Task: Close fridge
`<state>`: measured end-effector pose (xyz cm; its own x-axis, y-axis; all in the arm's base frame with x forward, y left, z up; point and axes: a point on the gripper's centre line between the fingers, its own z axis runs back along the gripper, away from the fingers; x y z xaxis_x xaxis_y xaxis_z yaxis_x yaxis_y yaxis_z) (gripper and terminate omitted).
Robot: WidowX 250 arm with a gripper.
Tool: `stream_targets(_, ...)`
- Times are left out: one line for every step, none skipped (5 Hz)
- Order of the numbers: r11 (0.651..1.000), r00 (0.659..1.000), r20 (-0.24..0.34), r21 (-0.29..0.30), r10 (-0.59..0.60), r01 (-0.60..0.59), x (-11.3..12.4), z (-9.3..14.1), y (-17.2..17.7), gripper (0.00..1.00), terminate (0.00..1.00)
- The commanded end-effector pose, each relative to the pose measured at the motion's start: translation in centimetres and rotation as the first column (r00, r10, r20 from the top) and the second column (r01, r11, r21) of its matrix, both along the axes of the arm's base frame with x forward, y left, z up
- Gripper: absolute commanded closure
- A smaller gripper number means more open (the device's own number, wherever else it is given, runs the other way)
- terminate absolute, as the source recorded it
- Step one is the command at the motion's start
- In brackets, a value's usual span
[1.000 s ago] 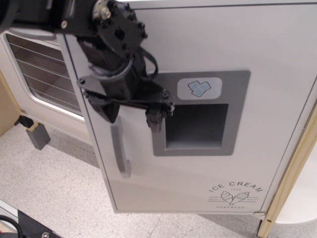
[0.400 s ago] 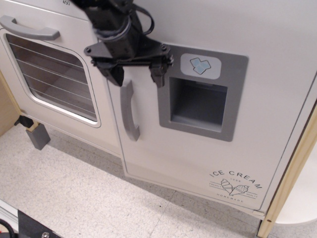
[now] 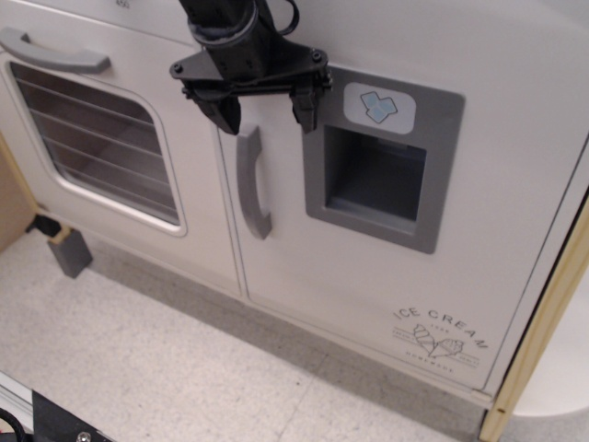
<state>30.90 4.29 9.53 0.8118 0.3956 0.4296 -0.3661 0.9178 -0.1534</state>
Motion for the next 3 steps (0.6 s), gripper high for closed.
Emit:
stream_targets(0.999, 0.999, 0.039, 0.009, 0.030, -0.031, 1.0, 2.0, 1.1, 0.00, 0.00)
stream_targets(0.999, 0.998, -0.063, 0.048, 0.006, -0.003, -0.4, 2.0, 1.2, 0.00, 0.00)
stream_targets(0.999, 0.998, -0.063, 0.048, 0.006, -0.003, -0.4, 2.0, 1.2, 0.00, 1.00)
